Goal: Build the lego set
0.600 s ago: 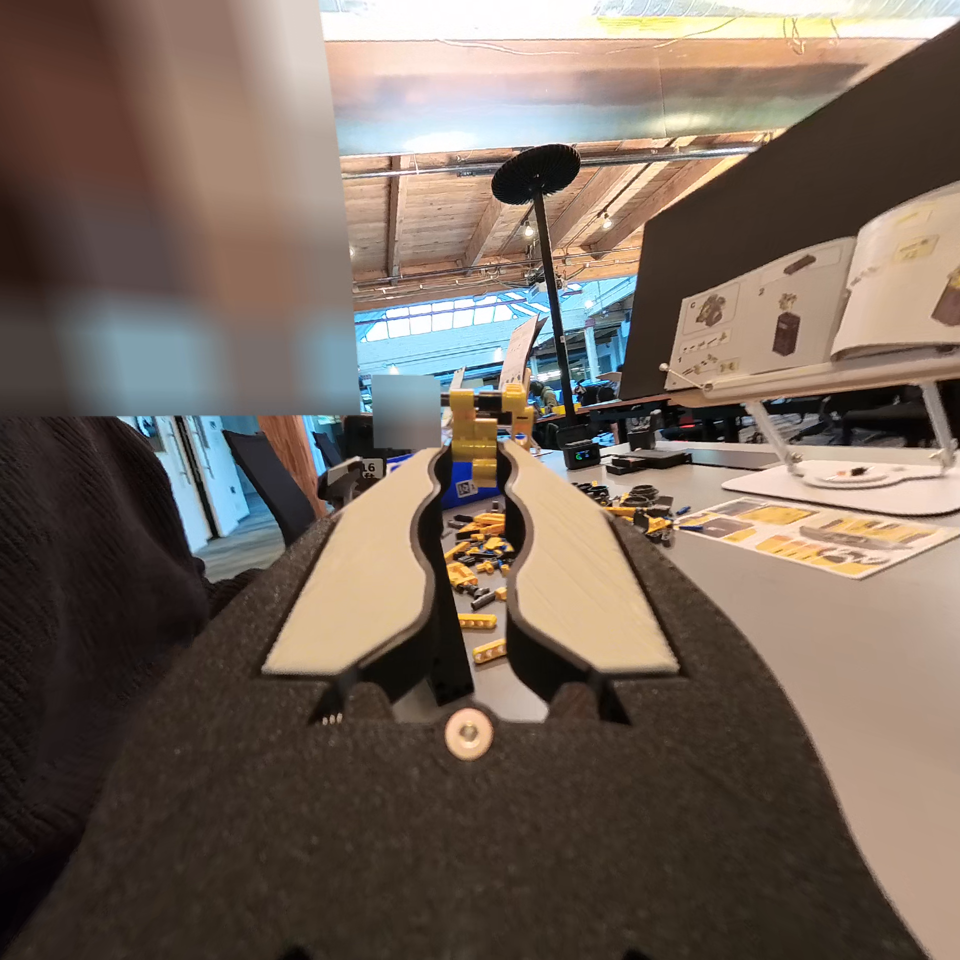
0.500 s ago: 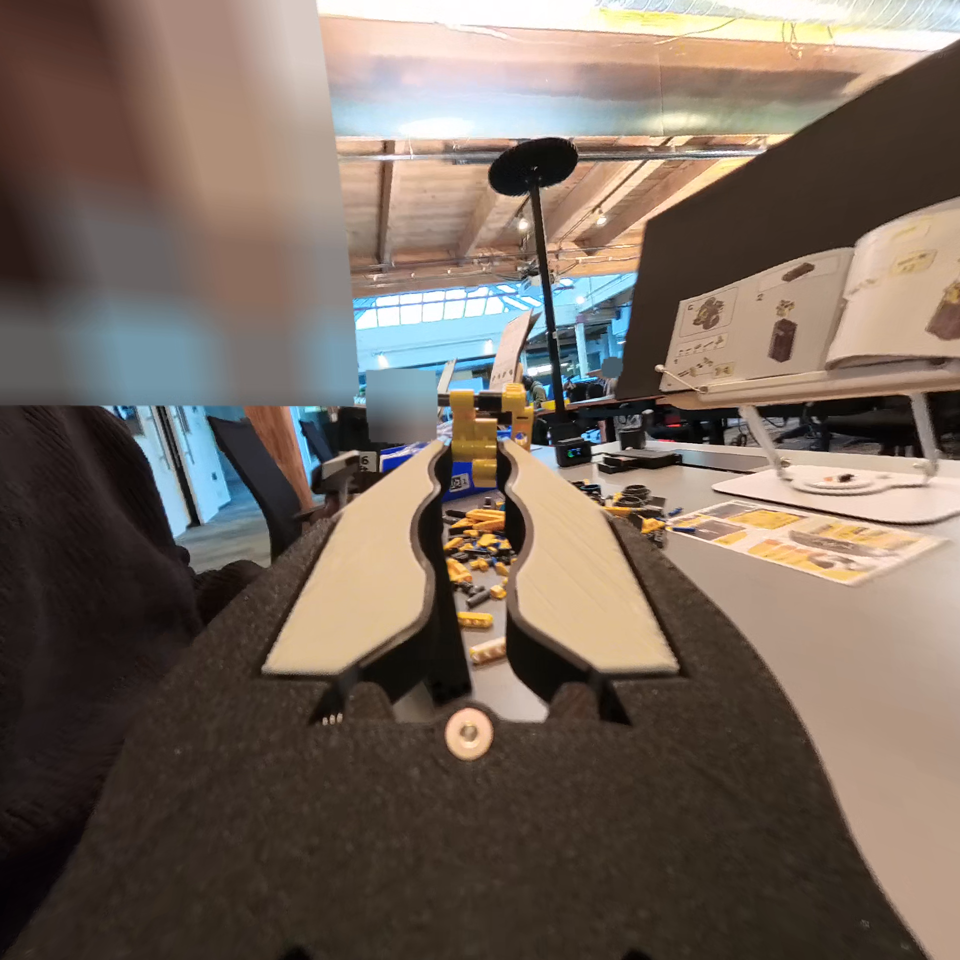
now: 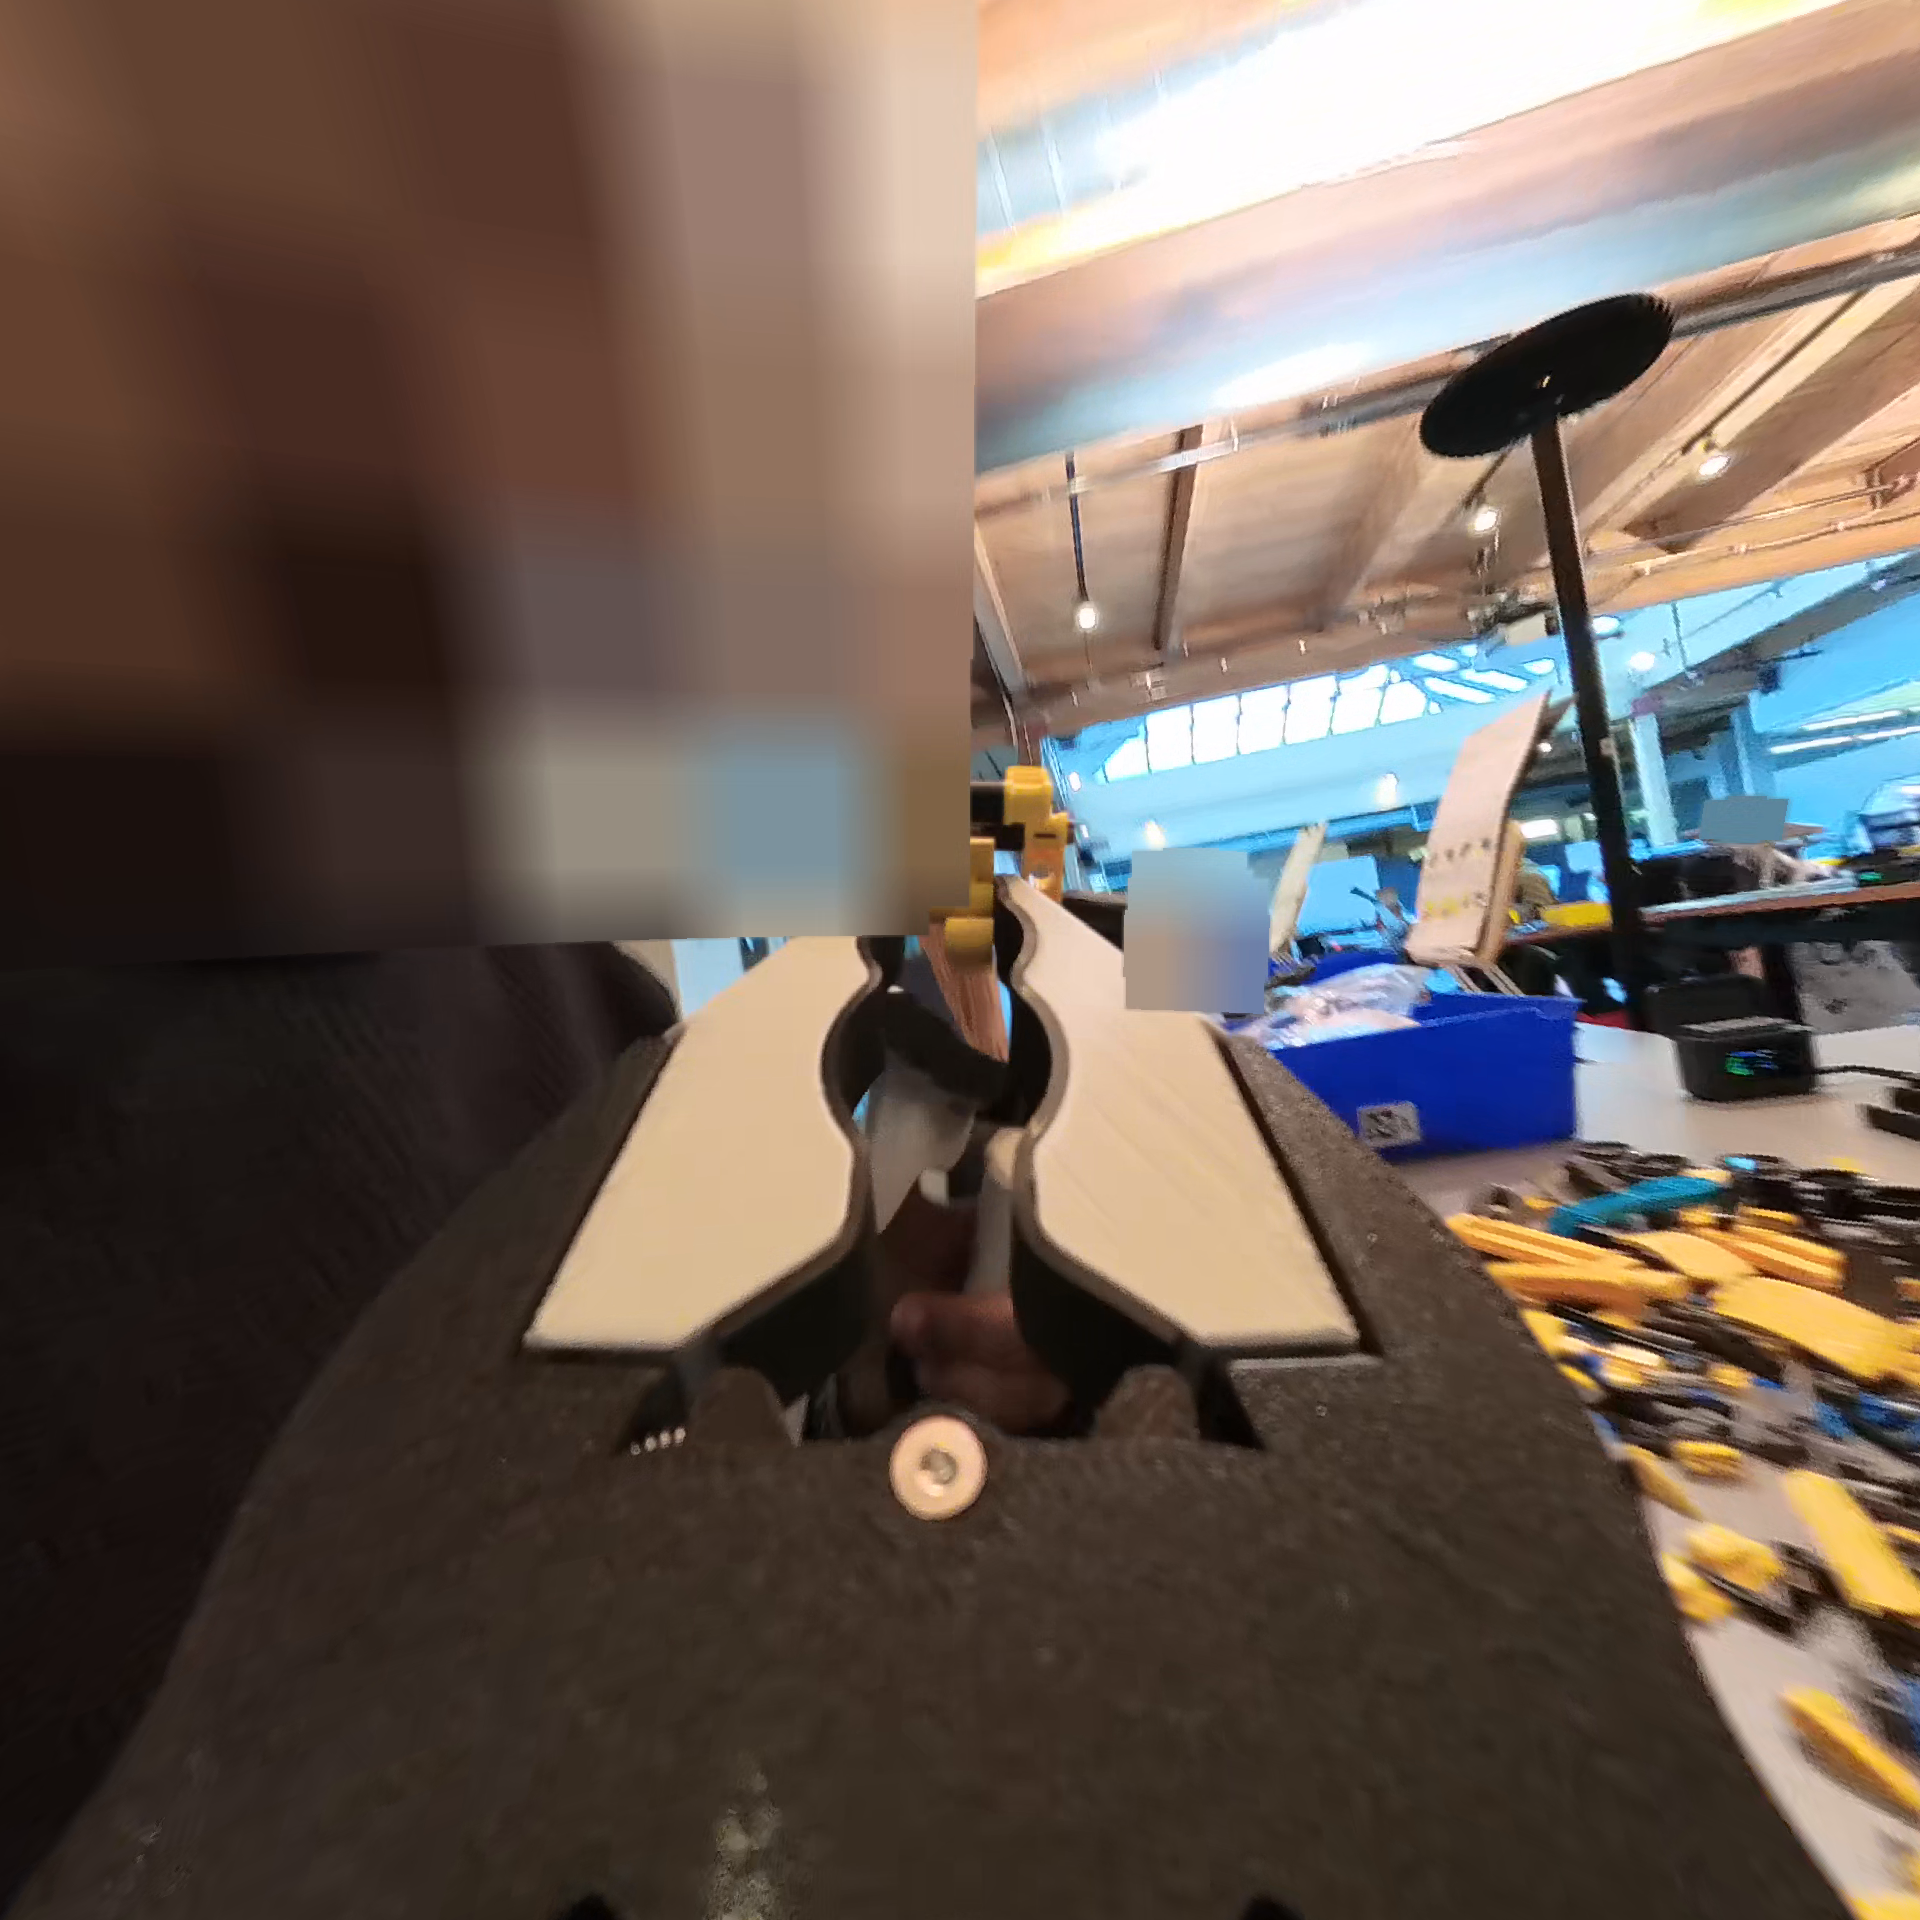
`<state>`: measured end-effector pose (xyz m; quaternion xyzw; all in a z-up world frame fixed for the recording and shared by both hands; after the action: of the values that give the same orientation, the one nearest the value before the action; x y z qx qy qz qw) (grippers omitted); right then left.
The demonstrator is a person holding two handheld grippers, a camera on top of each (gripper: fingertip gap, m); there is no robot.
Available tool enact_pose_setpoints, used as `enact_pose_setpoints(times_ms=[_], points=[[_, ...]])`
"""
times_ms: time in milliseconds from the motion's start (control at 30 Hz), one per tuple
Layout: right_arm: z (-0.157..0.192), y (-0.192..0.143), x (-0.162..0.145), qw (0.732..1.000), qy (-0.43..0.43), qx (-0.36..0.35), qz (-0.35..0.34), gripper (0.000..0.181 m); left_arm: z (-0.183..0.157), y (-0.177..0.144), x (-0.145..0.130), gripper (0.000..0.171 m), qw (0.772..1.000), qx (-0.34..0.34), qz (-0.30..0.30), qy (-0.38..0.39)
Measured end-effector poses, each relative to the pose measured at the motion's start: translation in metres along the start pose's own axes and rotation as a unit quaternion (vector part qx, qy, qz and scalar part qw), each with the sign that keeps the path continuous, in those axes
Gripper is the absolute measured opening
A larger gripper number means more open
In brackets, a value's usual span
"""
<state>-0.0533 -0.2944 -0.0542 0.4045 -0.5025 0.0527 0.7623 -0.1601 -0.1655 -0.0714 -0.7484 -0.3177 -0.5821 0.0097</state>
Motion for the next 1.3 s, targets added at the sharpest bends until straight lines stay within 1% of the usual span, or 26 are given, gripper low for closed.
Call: enact_pose_setpoints(times_ms=[67,167,233,300,400,533,567,767,800,867,933,1033,1100,1133,1167,1233,1267,1300], points=[[0.003,0.004,-0.004,1.000,0.005,0.001,-0.012,0.015,-0.005,0.004,0.000,0.045,1.000,0.011,-0.016,0.003],[0.009,0.011,-0.008,1.000,0.001,0.001,-0.004,0.015,-0.012,0.005,0.001,0.041,0.999,0.031,-0.022,0.020],[0.012,0.014,-0.008,1.000,-0.012,-0.003,0.010,0.015,-0.018,0.001,0.003,0.022,0.998,0.032,-0.038,0.037],[0.016,0.017,-0.007,0.999,-0.026,-0.007,0.018,0.016,-0.021,-0.002,0.005,0.016,0.997,0.037,-0.048,0.049],[0.018,0.021,-0.006,0.999,-0.034,-0.009,0.022,0.016,-0.023,-0.002,0.006,0.016,0.997,0.027,-0.046,0.053],[0.015,0.024,-0.010,0.999,-0.030,-0.009,0.026,0.016,-0.022,-0.003,0.005,0.014,0.996,0.040,-0.060,0.053],[0.015,0.025,-0.011,0.999,-0.027,-0.009,0.027,0.016,-0.022,-0.005,0.005,0.008,0.996,0.043,-0.061,0.057],[0.010,0.023,-0.013,0.998,-0.026,-0.028,0.052,0.016,-0.020,-0.012,0.004,0.006,0.991,0.065,-0.064,0.096],[0.009,0.021,-0.012,0.998,-0.026,-0.032,0.056,0.017,-0.019,-0.013,0.005,0.006,0.990,0.067,-0.066,0.100],[0.008,0.016,-0.009,0.997,-0.028,-0.045,0.063,0.025,-0.017,-0.018,0.006,0.007,0.989,0.074,-0.071,0.109],[0.006,0.010,-0.005,0.995,-0.033,-0.062,0.077,0.033,-0.014,-0.021,0.006,0.007,0.987,0.086,-0.063,0.117],[0.005,0.001,0.010,0.986,-0.068,-0.104,0.113,0.045,-0.007,-0.026,0.004,0.007,0.983,0.117,-0.026,0.138],[0.009,0.001,0.026,0.977,-0.108,-0.117,0.139,0.046,-0.003,-0.027,0.001,0.007,0.980,0.133,0.004,0.150],[0.010,0.003,0.033,0.970,-0.125,-0.125,0.164,0.046,-0.002,-0.028,0.000,0.007,0.977,0.141,0.017,0.158],[0.006,0.006,0.037,0.958,-0.131,-0.149,0.208,0.046,-0.001,-0.028,-0.002,0.007,0.974,0.150,0.030,0.168],[-0.007,0.012,0.041,0.918,-0.102,-0.218,0.314,0.044,-0.001,-0.027,-0.005,0.007,0.965,0.171,0.058,0.191],[-0.010,0.016,0.041,0.909,-0.081,-0.214,0.349,0.044,-0.002,-0.025,-0.006,0.007,0.960,0.179,0.073,0.201],[-0.010,0.022,0.041,0.908,-0.059,-0.192,0.369,0.043,-0.002,-0.023,-0.007,0.007,0.956,0.183,0.086,0.211]])
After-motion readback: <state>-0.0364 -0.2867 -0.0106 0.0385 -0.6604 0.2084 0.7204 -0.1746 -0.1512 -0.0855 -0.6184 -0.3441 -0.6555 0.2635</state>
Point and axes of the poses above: each gripper's, where its closed fingertips meet, y out along the fingers, x out of its top, z = x × y across the jaws, the point moved 10 cm from there along -y, back along the fingers, and after that the axes turned 1 degree about z, right-handed, at the moved point
